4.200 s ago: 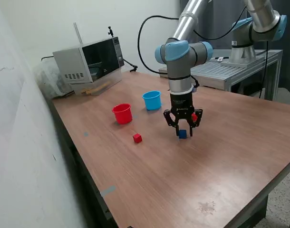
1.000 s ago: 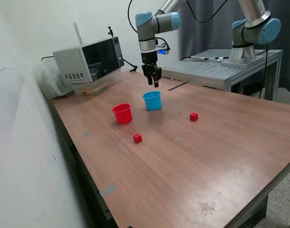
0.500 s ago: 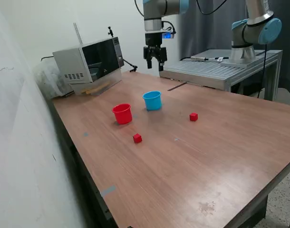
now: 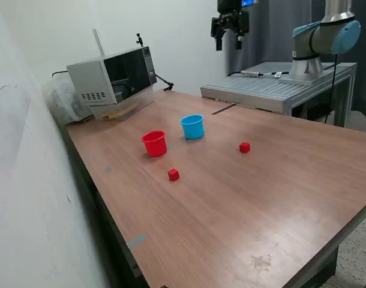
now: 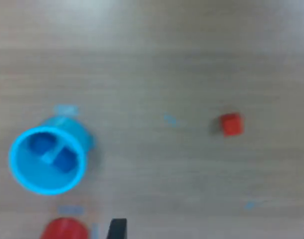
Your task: Place red objects in the red bin, and blue objects in the blue bin.
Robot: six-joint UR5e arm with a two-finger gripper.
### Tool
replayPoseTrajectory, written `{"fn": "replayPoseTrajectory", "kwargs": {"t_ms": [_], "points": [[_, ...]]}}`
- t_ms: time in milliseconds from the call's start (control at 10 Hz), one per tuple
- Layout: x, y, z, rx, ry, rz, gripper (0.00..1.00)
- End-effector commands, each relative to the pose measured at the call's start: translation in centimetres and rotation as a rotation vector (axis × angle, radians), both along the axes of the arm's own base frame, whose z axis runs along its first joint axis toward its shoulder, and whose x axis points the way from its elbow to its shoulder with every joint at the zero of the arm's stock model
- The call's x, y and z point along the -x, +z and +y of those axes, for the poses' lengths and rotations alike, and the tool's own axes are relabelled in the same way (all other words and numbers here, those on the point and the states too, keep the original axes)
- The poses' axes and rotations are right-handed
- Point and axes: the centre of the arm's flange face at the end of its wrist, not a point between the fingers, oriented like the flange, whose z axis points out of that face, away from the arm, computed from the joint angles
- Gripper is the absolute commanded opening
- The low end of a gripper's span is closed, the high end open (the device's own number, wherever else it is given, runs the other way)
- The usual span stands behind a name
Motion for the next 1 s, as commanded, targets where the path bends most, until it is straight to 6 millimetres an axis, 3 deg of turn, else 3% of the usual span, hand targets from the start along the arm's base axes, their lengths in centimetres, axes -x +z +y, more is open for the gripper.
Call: {"fn": "replayPoseTrajectory", "kwargs": {"t_ms": [0,100,300,400,700,800,900], "points": [[-3.3,-0.4,-6.4,-0.026,0.075,-0.018,1.00],[-4.4,-0.6,-10.8,-0.025,0.165,0.000,1.00],[-1.9,-4.3,-11.9,-0.003,0.179,0.002,1.00],[-0.1,-7.4,-12.2,-0.002,0.180,-0.012,1.00],[4.1,-16.4,-11.9,-0.006,0.164,-0.067,1.00],[5.0,-19.4,-11.1,-0.007,0.151,-0.101,1.00],[6.7,-21.8,-8.4,-0.005,0.105,-0.109,1.00]]}}
